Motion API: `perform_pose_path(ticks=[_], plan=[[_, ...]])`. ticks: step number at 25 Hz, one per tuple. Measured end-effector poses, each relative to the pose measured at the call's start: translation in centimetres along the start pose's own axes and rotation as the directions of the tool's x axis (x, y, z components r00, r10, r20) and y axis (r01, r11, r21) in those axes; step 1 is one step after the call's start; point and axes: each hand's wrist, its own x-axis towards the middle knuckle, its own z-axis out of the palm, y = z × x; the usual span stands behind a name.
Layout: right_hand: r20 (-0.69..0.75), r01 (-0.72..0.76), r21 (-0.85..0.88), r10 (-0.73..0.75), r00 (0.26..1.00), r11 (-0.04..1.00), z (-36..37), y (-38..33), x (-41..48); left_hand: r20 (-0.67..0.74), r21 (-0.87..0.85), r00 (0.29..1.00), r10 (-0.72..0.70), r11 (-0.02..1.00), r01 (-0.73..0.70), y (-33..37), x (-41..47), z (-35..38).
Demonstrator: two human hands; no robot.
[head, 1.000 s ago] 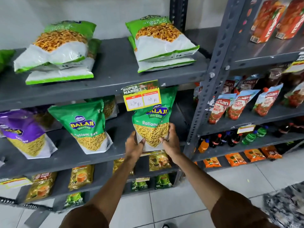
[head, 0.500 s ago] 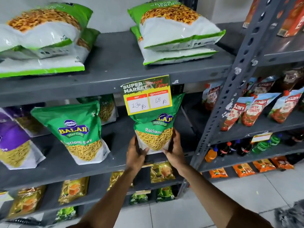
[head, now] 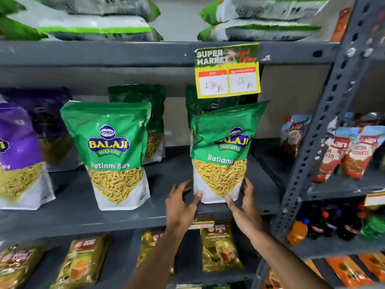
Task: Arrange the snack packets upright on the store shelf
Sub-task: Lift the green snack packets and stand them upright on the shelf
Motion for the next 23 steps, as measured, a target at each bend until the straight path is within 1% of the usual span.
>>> perform_pose_path(ticks=[2,5,8,11,13,14,15,16,17,18,19,20,21,23], plan=[[-0.021,-0.07,-0.111,0.069,0.997,0.991,0.5,-0.8,-0.2,0.026,0.113,0.999,0.019,0.993,-0.022,0.5,-0.4,0.4],[-0.025,-0.136,-0.196,0.133,0.991,0.971,0.7,-1.4,-0.1,0.032,0.134,0.999,-0.043,0.99,0.038,1.1,-0.6,0.4],[-0.037,-0.169,-0.25,0.164,0.986,0.953,0.6,-1.3,0.2,0.027,0.183,0.998,-0.054,0.982,0.048,1.4,-0.6,0.8],[-0.054,-0.185,-0.266,0.177,0.983,0.946,0.8,-1.5,0.4,0.006,0.229,1.0,-0.01,0.973,0.009,1.4,-0.5,1.1],[-0.041,-0.194,-0.263,0.19,0.981,0.945,0.6,-1.7,0.4,0.015,0.231,1.0,-0.02,0.973,0.016,1.5,-0.3,1.2],[-0.036,-0.195,-0.245,0.192,0.981,0.95,0.5,-1.9,0.2,0.018,0.215,0.999,-0.042,0.976,0.037,1.6,-0.5,1.1],[-0.065,-0.195,-0.198,0.186,0.98,0.961,0.5,-2.1,-0.5,0.007,0.156,0.998,-0.069,0.985,0.067,1.7,-1.0,0.9],[-0.15,-0.187,-0.148,0.165,0.975,0.971,0.7,-2.3,-1.5,-0.017,0.041,0.997,-0.077,0.996,0.078,1.9,-1.9,0.5],[-0.276,-0.163,-0.117,0.126,0.953,0.98,1.0,-2.3,-3.0,-0.041,-0.089,0.998,-0.052,0.995,0.048,2.1,-3.2,-0.2],[-0.379,-0.121,-0.113,0.07,0.923,0.986,1.6,-2.6,-4.6,-0.088,-0.175,0.996,0.008,0.984,-0.024,2.0,-4.5,-1.2],[-0.419,-0.059,-0.122,0.003,0.908,0.991,2.7,-3.1,-6.0,-0.151,-0.192,0.986,0.075,0.976,-0.103,1.8,-5.6,-2.8],[-0.406,0.013,-0.125,-0.063,0.912,0.992,4.0,-3.9,-7.4,-0.218,-0.169,0.968,0.126,0.972,-0.164,1.4,-6.2,-4.7],[-0.353,0.077,-0.12,-0.115,0.928,0.99,5.7,-4.7,-8.2,-0.294,-0.15,0.943,0.159,0.966,-0.21,0.9,-6.3,-7.1],[-0.211,0.151,-0.079,-0.165,0.963,0.985,9.3,-6.5,-9.0,-0.468,-0.106,0.869,0.159,0.967,-0.234,-0.2,-5.2,-11.7]])
